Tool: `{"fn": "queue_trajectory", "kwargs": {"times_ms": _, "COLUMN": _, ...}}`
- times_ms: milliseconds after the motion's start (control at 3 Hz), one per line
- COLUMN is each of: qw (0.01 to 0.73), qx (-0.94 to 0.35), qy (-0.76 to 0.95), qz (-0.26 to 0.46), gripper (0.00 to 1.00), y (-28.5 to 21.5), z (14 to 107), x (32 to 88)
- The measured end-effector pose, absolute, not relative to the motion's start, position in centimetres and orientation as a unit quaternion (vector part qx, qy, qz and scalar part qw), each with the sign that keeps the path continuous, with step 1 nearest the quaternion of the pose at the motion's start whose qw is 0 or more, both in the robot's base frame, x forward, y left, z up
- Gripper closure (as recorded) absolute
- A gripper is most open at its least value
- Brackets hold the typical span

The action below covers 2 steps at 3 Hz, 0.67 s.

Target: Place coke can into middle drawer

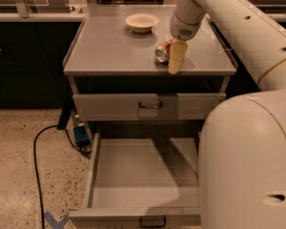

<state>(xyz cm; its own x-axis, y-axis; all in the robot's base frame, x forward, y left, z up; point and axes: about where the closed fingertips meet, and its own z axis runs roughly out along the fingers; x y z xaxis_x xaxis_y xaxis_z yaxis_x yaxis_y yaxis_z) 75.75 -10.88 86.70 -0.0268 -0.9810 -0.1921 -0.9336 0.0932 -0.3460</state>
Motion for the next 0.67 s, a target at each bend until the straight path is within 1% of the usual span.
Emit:
{"fn": "queue_trajectory", "kwargs": {"times_ms": 333, "qw": 0.188, "qx": -0.674, "qy": 0.71, "qz": -0.079, "gripper": 0.0, "y": -10.9, "z": 86.6, "x": 76.0}}
{"fn": "queue_trajectory", "kwargs": {"times_ms": 667, "qw": 0.172, "qx": -0.671, "qy": 0.715, "qz": -0.092, "gripper": 0.0, "y": -11.0, "z": 83.9, "x": 77.8}}
